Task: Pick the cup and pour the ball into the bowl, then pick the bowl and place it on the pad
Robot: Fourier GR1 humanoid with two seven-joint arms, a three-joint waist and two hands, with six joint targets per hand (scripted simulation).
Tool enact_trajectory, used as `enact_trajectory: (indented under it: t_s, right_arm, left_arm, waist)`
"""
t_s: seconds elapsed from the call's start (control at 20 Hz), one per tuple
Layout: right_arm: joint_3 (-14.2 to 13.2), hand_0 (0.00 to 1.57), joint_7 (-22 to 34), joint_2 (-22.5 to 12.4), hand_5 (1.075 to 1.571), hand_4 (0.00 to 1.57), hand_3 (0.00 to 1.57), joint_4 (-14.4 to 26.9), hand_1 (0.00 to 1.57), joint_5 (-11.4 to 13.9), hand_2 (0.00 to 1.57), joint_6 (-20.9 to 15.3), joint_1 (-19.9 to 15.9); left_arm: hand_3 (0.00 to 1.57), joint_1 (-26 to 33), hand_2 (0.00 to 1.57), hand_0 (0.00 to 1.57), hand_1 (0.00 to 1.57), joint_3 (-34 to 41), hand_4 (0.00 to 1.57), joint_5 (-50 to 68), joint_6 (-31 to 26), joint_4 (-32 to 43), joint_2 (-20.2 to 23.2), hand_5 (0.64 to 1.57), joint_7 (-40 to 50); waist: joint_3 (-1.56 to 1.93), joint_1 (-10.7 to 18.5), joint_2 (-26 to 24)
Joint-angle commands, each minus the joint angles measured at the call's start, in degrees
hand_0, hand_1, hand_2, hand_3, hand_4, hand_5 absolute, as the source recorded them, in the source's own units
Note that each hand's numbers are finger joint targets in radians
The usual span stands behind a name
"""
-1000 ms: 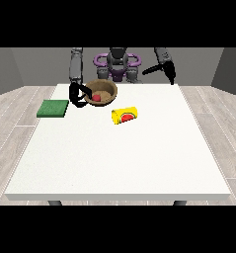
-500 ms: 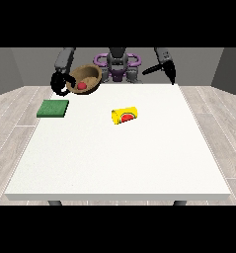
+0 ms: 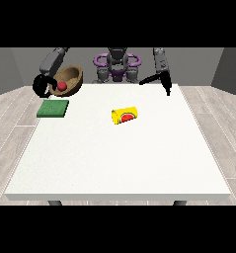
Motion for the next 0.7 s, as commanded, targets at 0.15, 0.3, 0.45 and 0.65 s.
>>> enact_trajectory:
  t_s: [0.15, 0.3, 0.45, 0.65]
  right_arm:
    - [-6.63, 1.57, -9.01, -7.83, 1.562, 1.03, 1.37, 7.15, 1.57, -3.85, 1.57, 7.37, -1.91]
    - [-8.28, 1.57, -9.93, -13.28, 1.567, 1.01, 1.34, 11.82, 1.57, -4.0, 1.57, 10.72, -3.23]
    - [-8.46, 1.57, -16.12, -15.19, 1.569, 1.02, 0.35, 11.97, 1.57, -2.44, 1.57, 10.21, -2.75]
    - [-8.54, 1.57, -16.73, -18.97, 1.569, 1.04, 0.0, 15.21, 1.57, -1.48, 1.57, 11.54, -5.47]
  left_arm:
    - [0.0, -4.18, 0.0, 0.0, 0.0, -3.38, 0.0, -3.16, 5.26, -6.47, -3.18, 1.565, -0.52]
    - [0.0, -5.47, 0.0, 0.0, 0.0, -6.22, 0.0, -5.27, 5.34, -12.64, -3.56, 1.564, 4.64]
    - [0.0, -3.84, 0.0, 0.0, 0.0, -4.83, 0.0, -3.36, 4.25, -14.79, -2.16, 1.563, -0.8]
    - [0.0, -2.92, 0.0, 0.0, 0.0, -6.84, 0.0, -4.52, 3.51, -20.69, -2.06, 1.563, 4.18]
  waist:
    - [0.1, 2.41, 11.35]
    - [0.14, 4.09, 13.38]
    - [0.12, 4.27, 18.89]
    - [0.12, 4.46, 20.17]
